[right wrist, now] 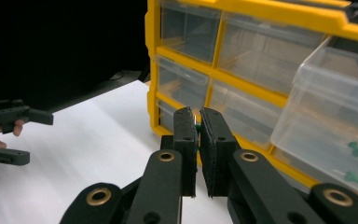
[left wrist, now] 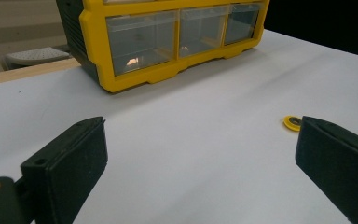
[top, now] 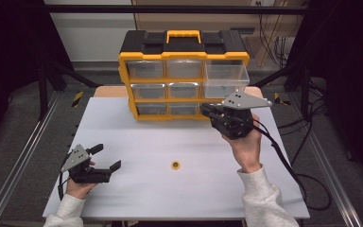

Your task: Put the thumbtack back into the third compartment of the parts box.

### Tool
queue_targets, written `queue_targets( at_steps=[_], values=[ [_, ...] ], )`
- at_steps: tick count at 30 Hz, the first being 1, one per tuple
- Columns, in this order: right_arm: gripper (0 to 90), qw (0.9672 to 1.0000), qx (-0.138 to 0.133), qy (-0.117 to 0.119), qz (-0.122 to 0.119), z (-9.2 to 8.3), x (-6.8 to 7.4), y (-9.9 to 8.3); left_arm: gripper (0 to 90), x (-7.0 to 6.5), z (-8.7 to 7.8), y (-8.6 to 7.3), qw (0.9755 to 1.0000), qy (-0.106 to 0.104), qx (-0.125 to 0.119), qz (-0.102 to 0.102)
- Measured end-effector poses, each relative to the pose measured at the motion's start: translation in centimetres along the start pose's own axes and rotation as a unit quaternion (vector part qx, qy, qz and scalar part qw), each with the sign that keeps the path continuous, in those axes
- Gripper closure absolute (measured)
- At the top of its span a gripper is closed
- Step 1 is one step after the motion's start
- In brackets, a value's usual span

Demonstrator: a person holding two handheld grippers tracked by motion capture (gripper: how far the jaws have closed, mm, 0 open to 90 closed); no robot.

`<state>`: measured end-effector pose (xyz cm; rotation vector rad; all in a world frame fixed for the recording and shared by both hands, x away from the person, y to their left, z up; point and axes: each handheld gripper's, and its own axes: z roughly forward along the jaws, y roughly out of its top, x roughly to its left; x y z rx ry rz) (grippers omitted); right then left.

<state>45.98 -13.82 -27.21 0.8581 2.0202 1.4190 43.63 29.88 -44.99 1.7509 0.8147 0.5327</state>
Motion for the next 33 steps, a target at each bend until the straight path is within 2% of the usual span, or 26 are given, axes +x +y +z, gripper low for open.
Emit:
queue_targets(
  at_steps=[21, 33],
  values=[
    [85.5, 0.9990, -0.028, -0.034, 0.000, -1.5, -1.5, 3.3, 2.0, 0.0, 0.0, 0.0, 1.0000, -0.001, 0.000, 0.000],
    [85.6, 0.9972, -0.028, -0.067, 0.013, -1.1, -3.6, 4.5, 2.0, 0.0, 0.0, 0.0, 1.0000, -0.001, 0.002, 0.001]
  ],
)
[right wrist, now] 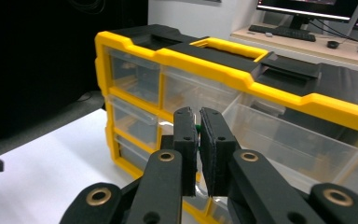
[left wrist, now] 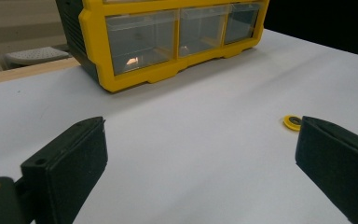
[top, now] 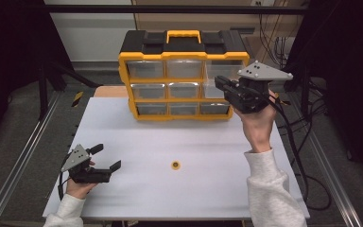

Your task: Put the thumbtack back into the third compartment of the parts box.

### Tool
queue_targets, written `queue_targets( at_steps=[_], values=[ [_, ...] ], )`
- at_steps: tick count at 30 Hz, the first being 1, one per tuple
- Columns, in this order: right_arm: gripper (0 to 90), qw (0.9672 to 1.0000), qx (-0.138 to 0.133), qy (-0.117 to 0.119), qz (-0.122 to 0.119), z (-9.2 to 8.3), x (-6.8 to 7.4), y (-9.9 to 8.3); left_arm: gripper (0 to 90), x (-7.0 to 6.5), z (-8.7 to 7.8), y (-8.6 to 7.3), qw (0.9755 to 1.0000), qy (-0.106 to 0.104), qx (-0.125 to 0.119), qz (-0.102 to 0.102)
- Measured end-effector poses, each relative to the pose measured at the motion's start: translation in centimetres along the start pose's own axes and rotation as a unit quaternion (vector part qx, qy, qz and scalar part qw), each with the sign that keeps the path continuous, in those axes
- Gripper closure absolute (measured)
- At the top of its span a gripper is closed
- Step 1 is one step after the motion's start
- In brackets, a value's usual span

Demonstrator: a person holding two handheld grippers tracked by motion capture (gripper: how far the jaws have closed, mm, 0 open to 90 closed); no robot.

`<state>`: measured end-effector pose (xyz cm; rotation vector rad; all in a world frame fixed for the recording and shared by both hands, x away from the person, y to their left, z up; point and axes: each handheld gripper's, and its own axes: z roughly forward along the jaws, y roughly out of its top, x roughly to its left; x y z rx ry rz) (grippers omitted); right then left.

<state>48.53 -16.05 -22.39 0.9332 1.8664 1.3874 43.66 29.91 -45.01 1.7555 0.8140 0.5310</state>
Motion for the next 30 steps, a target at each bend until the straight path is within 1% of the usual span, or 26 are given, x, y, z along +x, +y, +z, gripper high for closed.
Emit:
queue_targets(
  at_steps=[6, 11, 19, 26, 28, 30],
  values=[
    [85.5, 1.0000, 0.000, -0.008, 0.006, 0.8, -0.8, 0.4, 2.0, 0.0, 0.0, 0.0, 1.0000, 0.000, -0.001, 0.000],
    [85.5, 0.9998, 0.003, -0.021, 0.006, 1.5, -1.5, 0.8, 2.0, 0.1, 0.0, 0.0, 1.0000, 0.001, 0.000, -0.001],
    [85.5, 0.9989, 0.008, -0.043, 0.015, 2.6, -2.8, 1.0, 2.0, 0.0, 0.0, 0.0, 1.0000, 0.000, 0.000, 0.000],
    [85.4, 0.9977, 0.023, -0.061, 0.019, 3.8, -3.9, 0.9, 2.0, 0.0, 0.0, 0.0, 1.0000, 0.000, -0.001, 0.000],
    [85.4, 0.9975, 0.025, -0.063, 0.022, 4.1, -4.1, 0.7, 2.0, 0.0, 0.0, 0.0, 1.0000, 0.000, 0.000, 0.001],
    [85.4, 0.9970, 0.032, -0.068, 0.022, 4.5, -4.3, 0.5, 2.0, 0.0, 0.0, 0.0, 1.0000, 0.000, -0.001, 0.000]
  ],
)
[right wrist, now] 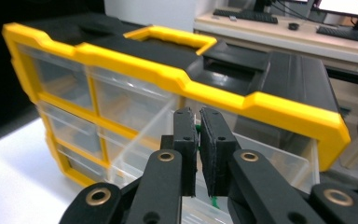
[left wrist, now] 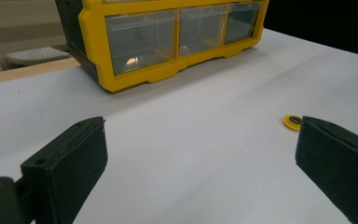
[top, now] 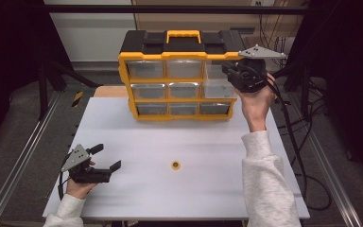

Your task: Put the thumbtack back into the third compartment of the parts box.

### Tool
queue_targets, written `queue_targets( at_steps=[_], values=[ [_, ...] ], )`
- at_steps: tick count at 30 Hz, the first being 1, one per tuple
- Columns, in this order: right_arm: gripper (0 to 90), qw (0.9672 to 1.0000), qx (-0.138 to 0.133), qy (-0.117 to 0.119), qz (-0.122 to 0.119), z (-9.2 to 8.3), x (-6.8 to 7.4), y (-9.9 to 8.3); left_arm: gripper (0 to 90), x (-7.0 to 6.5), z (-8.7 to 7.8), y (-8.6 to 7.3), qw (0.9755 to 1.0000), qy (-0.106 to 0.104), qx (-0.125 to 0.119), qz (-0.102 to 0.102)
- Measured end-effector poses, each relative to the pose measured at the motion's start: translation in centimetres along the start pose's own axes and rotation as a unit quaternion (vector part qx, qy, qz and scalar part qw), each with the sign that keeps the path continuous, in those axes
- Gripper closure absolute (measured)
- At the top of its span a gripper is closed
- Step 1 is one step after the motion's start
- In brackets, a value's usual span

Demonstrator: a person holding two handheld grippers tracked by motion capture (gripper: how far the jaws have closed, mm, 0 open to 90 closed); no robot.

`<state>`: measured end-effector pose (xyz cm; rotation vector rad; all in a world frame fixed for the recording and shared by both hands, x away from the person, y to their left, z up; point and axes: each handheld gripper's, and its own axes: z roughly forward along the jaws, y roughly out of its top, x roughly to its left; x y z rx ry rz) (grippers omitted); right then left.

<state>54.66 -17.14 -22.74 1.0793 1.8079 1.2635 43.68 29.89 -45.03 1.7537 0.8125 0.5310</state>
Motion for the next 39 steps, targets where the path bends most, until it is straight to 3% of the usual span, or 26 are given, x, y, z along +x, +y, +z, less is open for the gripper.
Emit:
queue_targets(
  at_steps=[28, 35, 39],
  values=[
    [83.7, 0.9977, 0.047, -0.047, 0.016, 1.6, -1.9, -1.4, 2.0, 0.0, 0.0, 0.0, 1.0000, 0.000, 0.001, 0.001],
    [76.9, 0.9981, 0.037, -0.047, 0.018, 1.1, -2.0, -1.2, 2.0, 0.0, 0.0, 0.0, 1.0000, 0.000, 0.000, 0.001],
    [63.6, 0.9992, 0.010, -0.035, 0.016, 0.1, -2.0, -1.0, 2.0, 0.0, -0.1, 0.0, 1.0000, 0.001, 0.000, 0.001]
  ],
)
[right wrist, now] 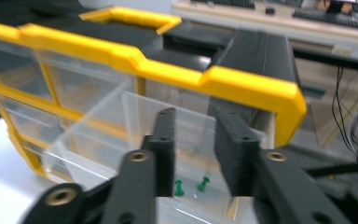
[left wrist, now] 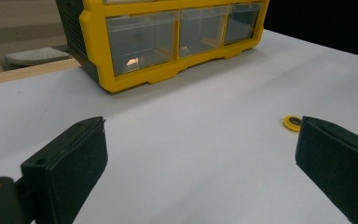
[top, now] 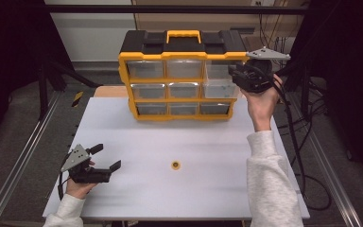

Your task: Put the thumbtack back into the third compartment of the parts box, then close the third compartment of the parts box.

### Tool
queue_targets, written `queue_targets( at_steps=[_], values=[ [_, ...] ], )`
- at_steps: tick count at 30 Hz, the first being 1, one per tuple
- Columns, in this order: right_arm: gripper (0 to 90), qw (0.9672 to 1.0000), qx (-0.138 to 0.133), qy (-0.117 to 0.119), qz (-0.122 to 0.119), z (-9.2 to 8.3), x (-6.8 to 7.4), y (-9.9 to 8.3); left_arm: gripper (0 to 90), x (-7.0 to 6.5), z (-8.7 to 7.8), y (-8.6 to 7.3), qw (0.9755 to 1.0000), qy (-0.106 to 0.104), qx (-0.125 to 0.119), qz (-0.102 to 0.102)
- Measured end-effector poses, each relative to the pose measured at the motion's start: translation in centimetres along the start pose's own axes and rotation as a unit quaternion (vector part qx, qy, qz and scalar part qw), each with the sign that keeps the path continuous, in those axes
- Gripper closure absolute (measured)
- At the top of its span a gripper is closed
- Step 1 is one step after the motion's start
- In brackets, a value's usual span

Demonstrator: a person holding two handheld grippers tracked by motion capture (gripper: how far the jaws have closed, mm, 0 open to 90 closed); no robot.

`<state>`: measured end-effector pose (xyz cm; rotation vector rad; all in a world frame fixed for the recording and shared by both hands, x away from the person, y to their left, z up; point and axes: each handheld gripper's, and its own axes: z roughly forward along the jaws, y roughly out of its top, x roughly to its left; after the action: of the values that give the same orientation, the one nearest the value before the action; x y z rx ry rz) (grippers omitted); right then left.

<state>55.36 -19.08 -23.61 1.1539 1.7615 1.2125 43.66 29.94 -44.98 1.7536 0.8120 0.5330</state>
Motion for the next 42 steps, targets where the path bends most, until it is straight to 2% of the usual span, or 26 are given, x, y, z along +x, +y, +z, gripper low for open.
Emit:
queue_targets(
  at_steps=[5, 10, 16, 20, 22, 35, 40, 42],
  values=[
    [42.0, 0.9992, -0.036, 0.016, -0.005, -1.4, 0.4, 0.0, 2.0, 0.0, 0.0, 0.0, 1.0000, -0.001, 0.000, 0.000],
    [20.8, 0.9965, -0.073, 0.041, -0.012, -2.7, 1.1, -0.5, 2.0, 0.0, 0.0, 0.0, 1.0000, -0.002, -0.001, 0.000],
    [7.3, 0.9950, -0.086, 0.049, -0.011, -4.3, 1.9, -0.9, 2.0, 0.0, 0.0, 0.0, 1.0000, -0.001, -0.003, -0.003],
    [3.6, 0.9947, -0.089, 0.050, -0.012, -5.1, 2.2, -1.7, 1.9, -0.1, 0.0, 0.0, 1.0000, -0.001, -0.003, -0.001],
    [2.6, 0.9945, -0.089, 0.054, -0.004, -5.2, 2.2, -2.3, 1.9, 0.0, 0.0, 0.0, 1.0000, -0.001, -0.002, 0.000],
    [1.1, 0.9945, -0.079, 0.068, 0.013, -5.1, 2.7, -5.9, 1.9, -0.1, 0.1, 0.0, 1.0000, -0.001, -0.002, -0.001],
    [7.3, 0.9941, -0.071, 0.080, 0.015, -5.0, 3.0, -7.1, 1.9, 0.0, 0.0, 0.0, 1.0000, 0.000, -0.005, -0.004],
    [12.5, 0.9942, -0.068, 0.083, 0.012, -4.9, 3.1, -7.4, 1.9, 0.0, 0.0, 0.0, 1.0000, -0.001, -0.002, -0.001]
  ],
)
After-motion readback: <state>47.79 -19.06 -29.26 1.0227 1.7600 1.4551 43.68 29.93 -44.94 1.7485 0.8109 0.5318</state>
